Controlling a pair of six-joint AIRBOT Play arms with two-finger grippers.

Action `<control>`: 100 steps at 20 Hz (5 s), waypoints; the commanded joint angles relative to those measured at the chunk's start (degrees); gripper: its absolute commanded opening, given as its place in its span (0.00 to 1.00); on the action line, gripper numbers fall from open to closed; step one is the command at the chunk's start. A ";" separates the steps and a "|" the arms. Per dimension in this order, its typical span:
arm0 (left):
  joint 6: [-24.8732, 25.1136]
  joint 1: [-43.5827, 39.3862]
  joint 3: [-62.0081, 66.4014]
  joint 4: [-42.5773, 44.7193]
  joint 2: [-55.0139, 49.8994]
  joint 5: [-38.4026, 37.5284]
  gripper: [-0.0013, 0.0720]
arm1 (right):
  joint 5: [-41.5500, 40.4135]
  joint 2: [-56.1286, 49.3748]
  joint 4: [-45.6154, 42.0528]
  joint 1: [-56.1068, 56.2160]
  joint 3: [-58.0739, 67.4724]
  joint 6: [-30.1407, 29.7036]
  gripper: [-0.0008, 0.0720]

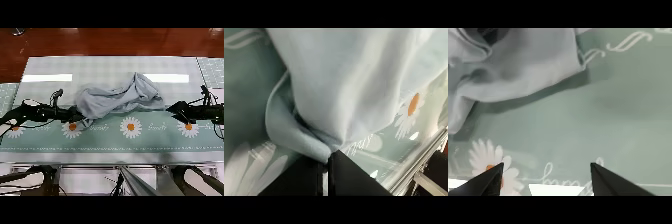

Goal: Fold the shirts.

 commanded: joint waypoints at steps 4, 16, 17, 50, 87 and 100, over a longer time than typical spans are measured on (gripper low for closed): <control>-0.74 -0.87 4.57 -0.61 -0.31 -0.85 0.05 | -3.67 -4.72 -1.31 0.02 3.56 1.60 0.86; -2.19 -0.90 4.57 -0.59 -0.33 -0.83 0.05 | -1.07 -22.88 2.32 4.20 15.34 -1.22 0.86; -2.36 -0.90 4.57 -0.59 -0.33 -0.85 0.05 | -1.14 -24.04 2.21 5.90 16.63 -1.22 0.86; -28.35 8.87 81.20 26.49 41.53 -21.90 0.05 | 12.66 27.21 -27.39 15.39 81.48 13.31 0.05; -22.12 2.27 40.76 16.39 -8.98 -9.25 0.98 | 8.31 -32.85 -8.66 7.48 57.75 14.82 0.87; -8.74 40.52 -5.03 13.11 14.86 -14.91 0.98 | 1.14 10.23 -8.41 -4.55 0.87 6.27 0.86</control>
